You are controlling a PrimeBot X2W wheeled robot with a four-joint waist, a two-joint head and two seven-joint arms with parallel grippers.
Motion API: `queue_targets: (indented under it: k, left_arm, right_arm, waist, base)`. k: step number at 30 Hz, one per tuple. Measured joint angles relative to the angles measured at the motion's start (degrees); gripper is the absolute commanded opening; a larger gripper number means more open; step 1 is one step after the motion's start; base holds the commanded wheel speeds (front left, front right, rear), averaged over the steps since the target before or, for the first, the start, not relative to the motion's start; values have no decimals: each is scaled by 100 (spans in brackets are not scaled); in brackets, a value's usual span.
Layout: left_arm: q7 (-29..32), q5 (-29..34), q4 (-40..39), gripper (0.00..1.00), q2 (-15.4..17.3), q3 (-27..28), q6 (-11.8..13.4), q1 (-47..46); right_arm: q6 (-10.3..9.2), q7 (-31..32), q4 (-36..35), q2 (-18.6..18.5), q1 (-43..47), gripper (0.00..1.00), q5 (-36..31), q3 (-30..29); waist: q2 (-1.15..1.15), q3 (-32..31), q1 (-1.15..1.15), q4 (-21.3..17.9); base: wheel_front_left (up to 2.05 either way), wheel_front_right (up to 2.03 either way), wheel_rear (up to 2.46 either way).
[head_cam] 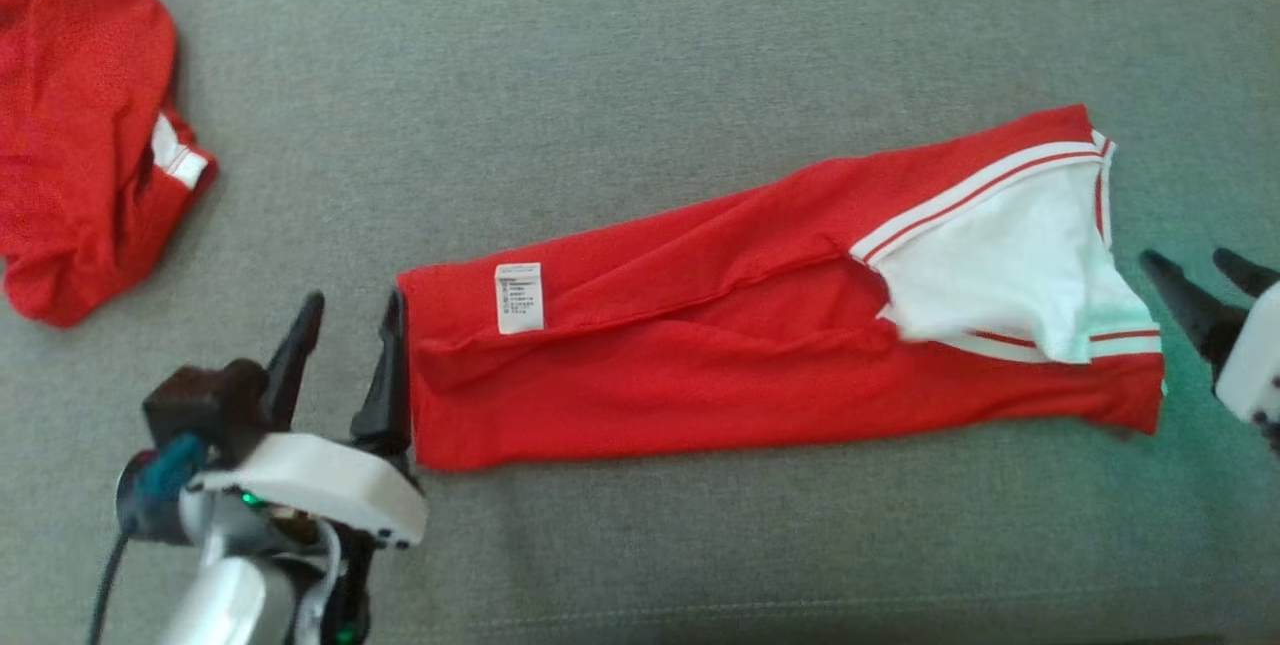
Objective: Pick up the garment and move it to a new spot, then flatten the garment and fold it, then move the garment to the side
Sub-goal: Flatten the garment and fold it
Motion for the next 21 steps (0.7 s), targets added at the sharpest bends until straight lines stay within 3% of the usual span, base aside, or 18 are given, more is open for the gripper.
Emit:
queue_targets:
  k: [4,7,12,21]
  left_arm:
    - [-943,261,10,100,-339,44,136,-1]
    - [-1334,391,191,100,-467,37,154,-5]
    - [-1584,593,460,100,-754,10,135,-22]
    - [-1613,1056,604,100,-1369,140,-280,-8]
  right_arm:
    - [0,51,346,524,-439,100,-450,-352]
    - [0,120,631,665,-740,100,-851,-235]
    - [0,275,1150,614,-851,100,-1265,119]
    - [1,330,1533,218,-964,100,-1388,258]
  waist:
    - [0,44,0,95]
    - [0,110,0,160]
    - [0,242,0,285]
    - [0,272,0,540]
  base:
    - [0,0,0]
    - [0,0,0]
    - [0,0,0]
    - [0,0,0]
